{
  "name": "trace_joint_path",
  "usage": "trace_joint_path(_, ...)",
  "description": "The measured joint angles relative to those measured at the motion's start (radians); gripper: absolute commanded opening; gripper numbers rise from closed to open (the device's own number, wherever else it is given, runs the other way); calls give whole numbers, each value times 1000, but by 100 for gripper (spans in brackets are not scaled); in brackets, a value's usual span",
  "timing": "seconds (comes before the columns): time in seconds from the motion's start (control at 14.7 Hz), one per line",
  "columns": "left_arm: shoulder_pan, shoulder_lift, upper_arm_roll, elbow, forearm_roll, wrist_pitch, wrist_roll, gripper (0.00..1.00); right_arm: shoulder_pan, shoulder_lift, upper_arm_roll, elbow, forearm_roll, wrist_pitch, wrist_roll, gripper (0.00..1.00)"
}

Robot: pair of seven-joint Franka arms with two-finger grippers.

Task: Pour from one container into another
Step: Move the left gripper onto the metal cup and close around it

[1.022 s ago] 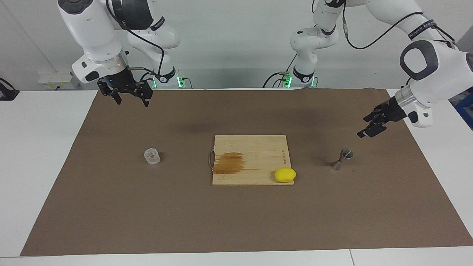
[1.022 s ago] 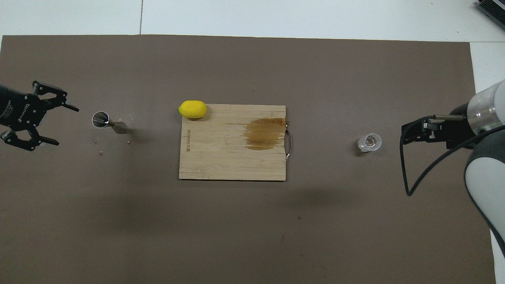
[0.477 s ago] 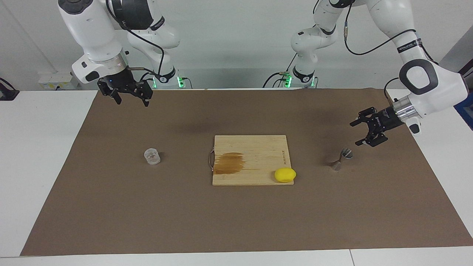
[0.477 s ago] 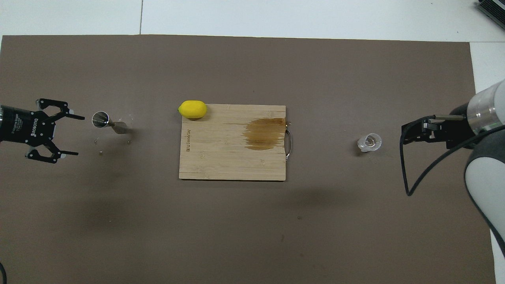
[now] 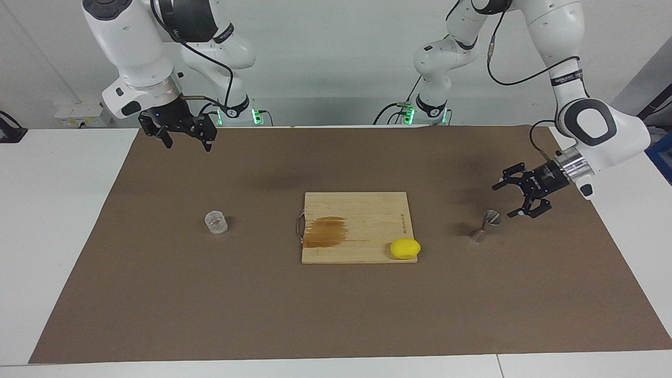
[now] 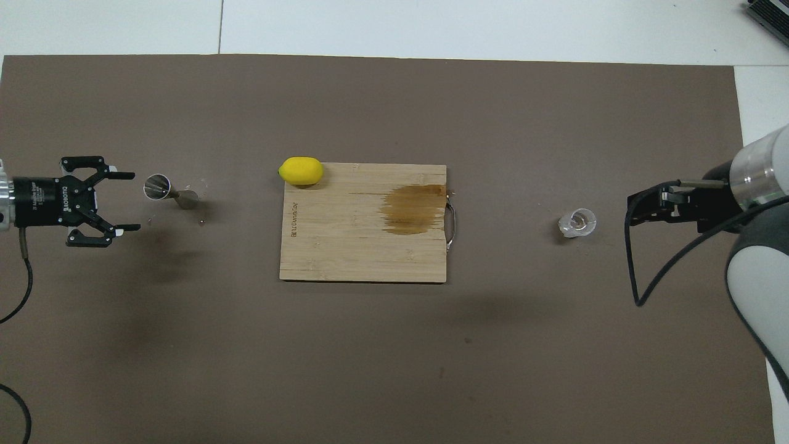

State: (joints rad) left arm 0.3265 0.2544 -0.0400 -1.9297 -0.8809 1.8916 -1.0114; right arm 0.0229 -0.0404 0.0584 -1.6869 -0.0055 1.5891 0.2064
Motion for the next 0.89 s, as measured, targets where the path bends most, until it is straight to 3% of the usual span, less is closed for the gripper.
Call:
trace_joint_path(0.2, 0, 17, -3, -26, -88, 40, -7, 100, 0, 0, 0, 0, 0, 0, 0, 100)
trace_joint_path(0.89, -6, 18, -13, -56, -165, 75, -8, 100, 0, 0, 0, 0, 0, 0, 0, 100)
